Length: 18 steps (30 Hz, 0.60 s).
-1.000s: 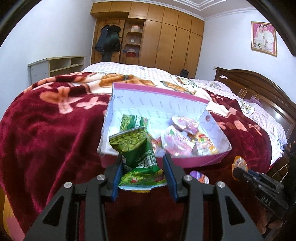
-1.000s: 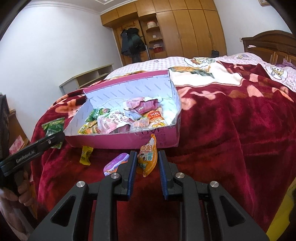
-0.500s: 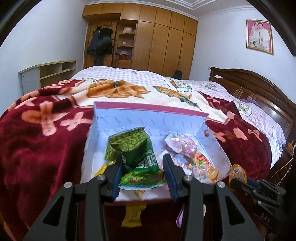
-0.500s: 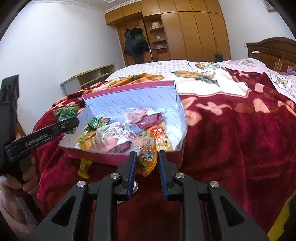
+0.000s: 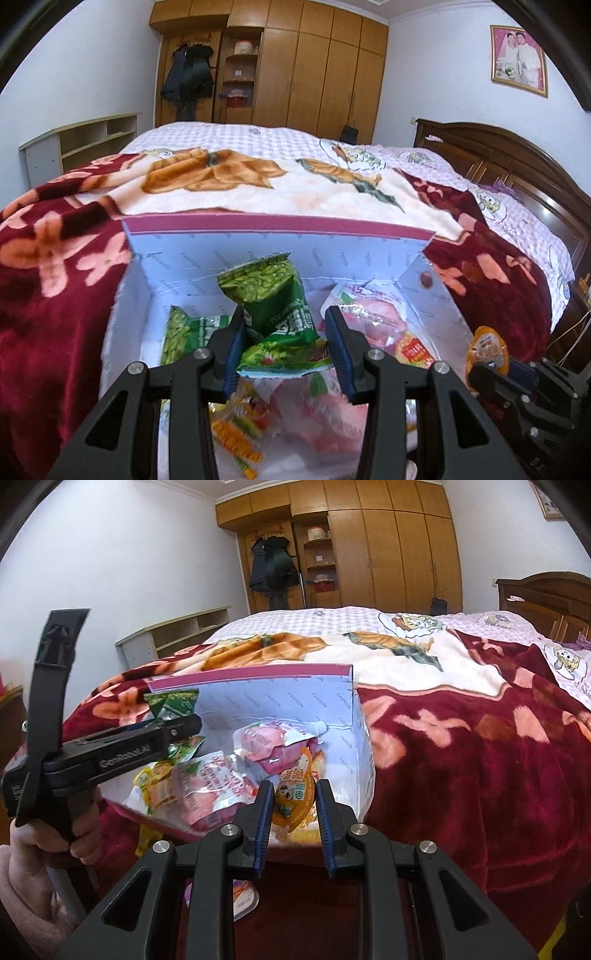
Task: Organize snacks
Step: 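Carry the green bag and orange jelly cup over the pink box with both grippers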
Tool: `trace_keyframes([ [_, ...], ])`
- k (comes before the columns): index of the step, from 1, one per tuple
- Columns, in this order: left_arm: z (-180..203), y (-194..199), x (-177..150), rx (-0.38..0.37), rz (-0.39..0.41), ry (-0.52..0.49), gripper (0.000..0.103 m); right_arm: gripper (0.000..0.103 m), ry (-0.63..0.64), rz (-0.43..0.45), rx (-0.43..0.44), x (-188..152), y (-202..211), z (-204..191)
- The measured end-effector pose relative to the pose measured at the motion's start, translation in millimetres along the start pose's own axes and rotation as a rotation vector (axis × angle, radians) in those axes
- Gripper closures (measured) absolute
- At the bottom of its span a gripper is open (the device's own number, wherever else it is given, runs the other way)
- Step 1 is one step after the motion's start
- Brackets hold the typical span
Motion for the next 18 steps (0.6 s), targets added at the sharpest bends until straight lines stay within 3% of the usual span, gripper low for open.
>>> trace_keyframes([
  [9,-2,-29,-4,0.024,-0.057,0.001,0.059,0.079,-0.005,0.0,-0.017,3,-12,8],
  [18,-4,-31,-4,0.036,-0.066,0.006,0.058,0.079,-0.018,-0.021,-0.028,1,-22,12],
])
Point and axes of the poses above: each gripper's, at about its wrist camera, not at the fingertips, and y roughly against the way its jaws point, z to its right, x to its top, the point moved 3 cm from there along -y, roughly the way its jaws point, and after that the axes turned 13 degrees about -y, right-handed, at the moved point
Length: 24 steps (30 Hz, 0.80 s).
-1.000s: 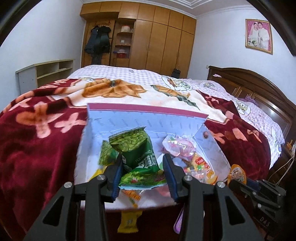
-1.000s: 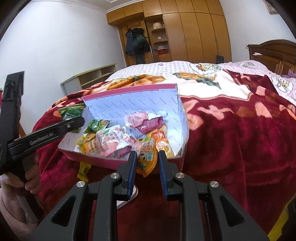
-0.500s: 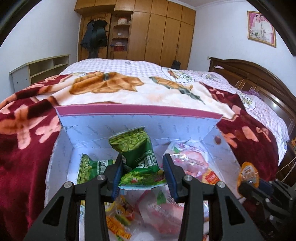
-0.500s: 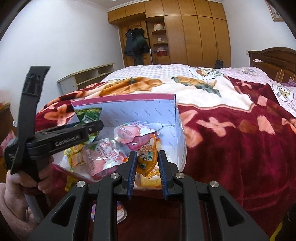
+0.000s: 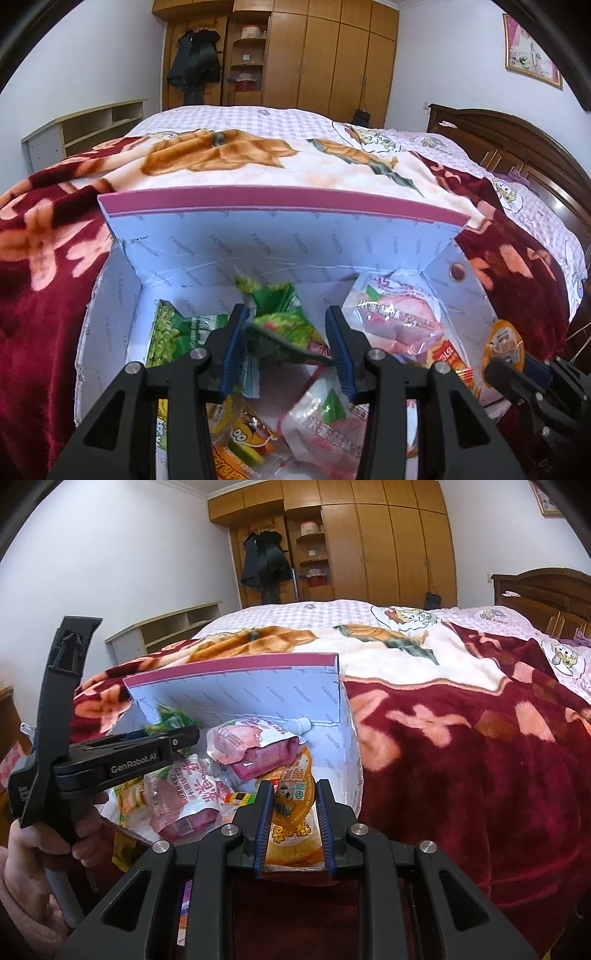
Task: Organize snacks
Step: 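Carry the green bag and orange jelly cup over the pink box with both grippers, then open both grippers to drop the green bag and jelly cup into the box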
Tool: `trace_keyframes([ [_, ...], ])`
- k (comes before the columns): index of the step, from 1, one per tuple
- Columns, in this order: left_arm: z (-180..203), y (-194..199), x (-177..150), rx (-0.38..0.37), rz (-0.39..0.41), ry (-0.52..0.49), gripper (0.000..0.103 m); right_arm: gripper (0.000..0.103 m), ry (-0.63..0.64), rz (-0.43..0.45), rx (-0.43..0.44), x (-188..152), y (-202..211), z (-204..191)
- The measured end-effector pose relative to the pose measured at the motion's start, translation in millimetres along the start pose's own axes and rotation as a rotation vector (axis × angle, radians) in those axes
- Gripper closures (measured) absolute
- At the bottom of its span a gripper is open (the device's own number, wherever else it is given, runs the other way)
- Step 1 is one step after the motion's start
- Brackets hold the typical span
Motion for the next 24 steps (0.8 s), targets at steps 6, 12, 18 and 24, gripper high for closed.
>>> trace_keyframes([
  [6,1,6,-1,-0.006,0.004,0.0,0.046,0.078,-0.005,-0.023,0.007,-4,-3,0],
  [12,4,17,0,0.021,0.011,-0.026,0.041,0.067,-0.005,-0.014,-0.002,-5,0,0],
  [18,3,30,-2,0.036,0.016,-0.02,0.041,0.066,-0.01,-0.003,0.002,-5,8,1],
  [24,-1,45,-5,0.045,0.027,-0.007,0.041,0.066,-0.021,0.01,0.011,-5,16,0],
])
Point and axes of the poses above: each gripper's, at about its wrist camera, not at the fingertips, and y roughly against the way its jaws point, z to its right, x to its top, the point moved 3 cm from there along -y, roughly the way its jaws point, and after that the axes turned 13 degrees about -y, right-handed, at the moved point
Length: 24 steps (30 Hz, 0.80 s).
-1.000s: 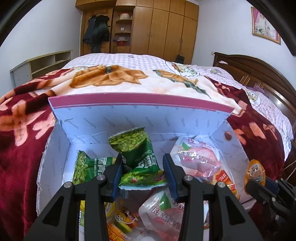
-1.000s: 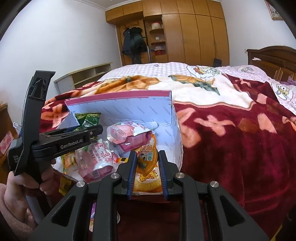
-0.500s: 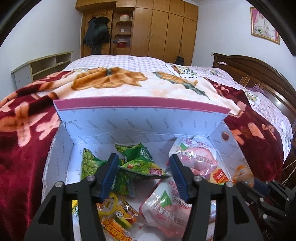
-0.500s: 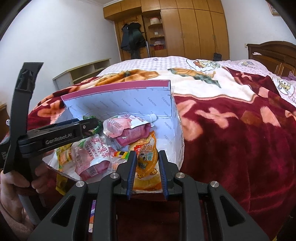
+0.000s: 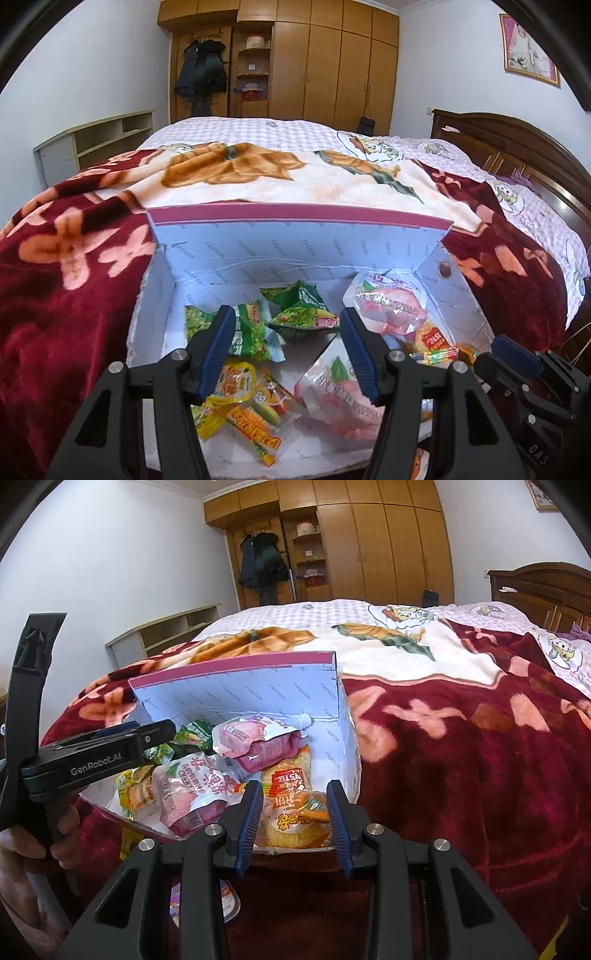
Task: Organize snacks
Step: 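Open both grippers to drop the green bag and jelly cup into the box, then move the left tool to the yellow candy while the right moves to the purple tin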
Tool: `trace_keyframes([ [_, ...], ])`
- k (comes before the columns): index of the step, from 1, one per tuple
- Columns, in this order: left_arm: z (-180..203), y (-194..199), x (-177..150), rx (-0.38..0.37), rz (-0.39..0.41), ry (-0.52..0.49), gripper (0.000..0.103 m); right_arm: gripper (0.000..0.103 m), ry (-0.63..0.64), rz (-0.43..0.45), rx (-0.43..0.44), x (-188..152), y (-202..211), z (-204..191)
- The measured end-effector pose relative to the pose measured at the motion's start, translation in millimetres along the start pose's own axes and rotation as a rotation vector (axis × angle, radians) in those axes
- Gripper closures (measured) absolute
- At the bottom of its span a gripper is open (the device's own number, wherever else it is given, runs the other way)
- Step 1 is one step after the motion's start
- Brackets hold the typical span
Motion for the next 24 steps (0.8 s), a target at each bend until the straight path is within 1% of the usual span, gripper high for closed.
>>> trace_keyframes([
  [2,-2,6,-1,0.005,0.005,0.005,0.041,0.064,-0.001,0.004,0.002,-1,4,-1],
  [3,-3,9,-2,0.006,0.008,0.008,0.041,0.061,-0.001,0.006,0.002,-2,5,-2],
  [4,-3,12,-3,0.008,0.009,0.01,0.041,0.06,-0.002,0.009,0.004,-3,8,-2],
  [16,-10,51,-20,0.038,0.021,0.025,0.041,0.058,0.008,0.025,0.029,-14,29,-19],
  [24,-13,73,-30,0.045,0.028,0.034,0.041,0.054,0.016,0.038,0.04,-21,46,-27],
])
Point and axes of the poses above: each gripper's, at about its wrist camera, not at the fingertips, and y roughly against the way its jaws point, z to its right, x to its top, the point moved 3 cm from there along -y, roughly the way its jaws point, and after that the axes turned 13 degrees about -y, right-handed, at the moved point
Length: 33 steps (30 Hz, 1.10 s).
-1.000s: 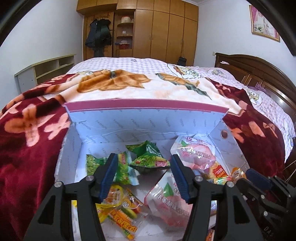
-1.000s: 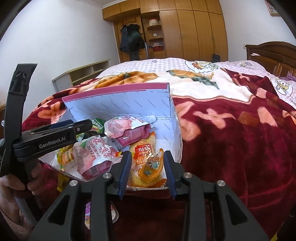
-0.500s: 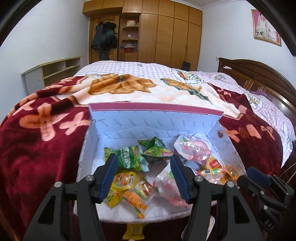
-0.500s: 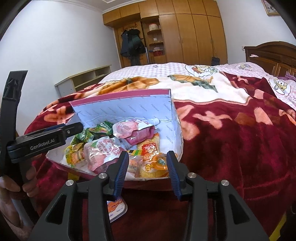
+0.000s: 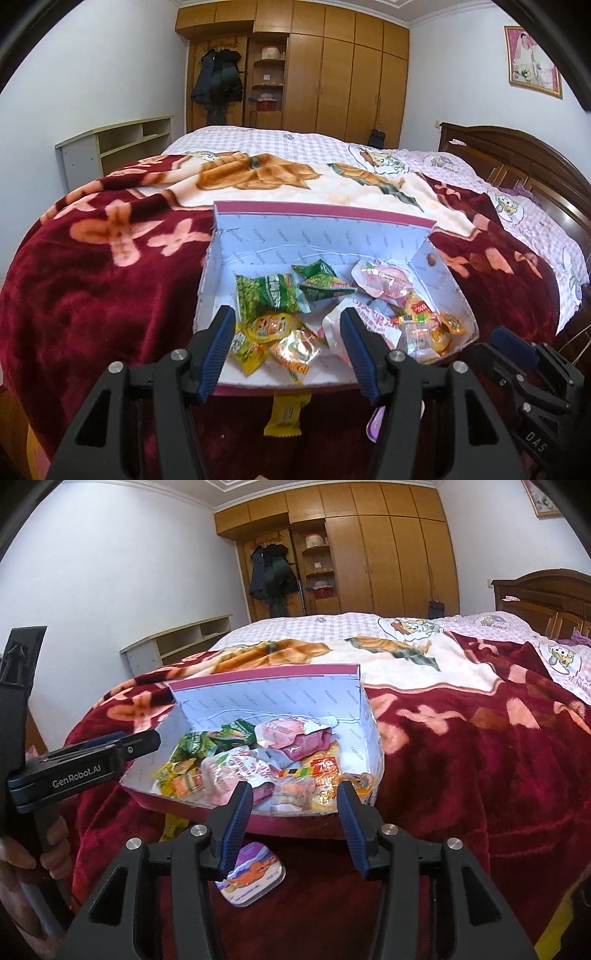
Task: Organize snacks
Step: 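Move the left tool to the yellow candy while the right moves to the purple tin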
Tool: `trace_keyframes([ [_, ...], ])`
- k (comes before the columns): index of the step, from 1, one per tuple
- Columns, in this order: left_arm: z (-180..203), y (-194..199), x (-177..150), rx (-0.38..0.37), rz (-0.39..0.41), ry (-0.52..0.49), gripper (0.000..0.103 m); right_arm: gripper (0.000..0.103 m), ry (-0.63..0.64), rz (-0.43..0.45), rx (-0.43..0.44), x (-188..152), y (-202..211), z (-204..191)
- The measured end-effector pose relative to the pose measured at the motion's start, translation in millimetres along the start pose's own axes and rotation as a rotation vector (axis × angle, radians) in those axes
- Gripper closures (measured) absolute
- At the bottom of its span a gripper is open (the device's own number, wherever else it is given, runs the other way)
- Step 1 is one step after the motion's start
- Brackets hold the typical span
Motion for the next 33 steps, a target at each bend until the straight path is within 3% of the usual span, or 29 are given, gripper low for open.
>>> trace_keyframes([
  [4,-3,9,-8,-0.001,-0.003,0.007,0.04,0.052,0.002,0.004,0.001,-5,7,-3],
  [7,-7,13,-16,0.003,-0.008,0.018,0.033,0.049,-0.001,0.004,0.001,-9,10,-4],
  [20,-10,9,-54,-0.02,-0.069,0.071,0.033,0.047,-0.018,-0.026,-0.001,-29,12,-1],
  [33,7,-17,-82,-0.039,-0.146,0.055,0.033,0.042,-0.054,-0.085,-0.02,-53,-1,15],
])
Point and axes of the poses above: each gripper's, at about its wrist camera, not at the fingertips, and y roughly against the way its jaws point, z to its right, x to its top, the point moved 3 cm from there along -y, roughly the way its jaws point, and after that the axes turned 13 degrees about -y, right-handed, at the moved point
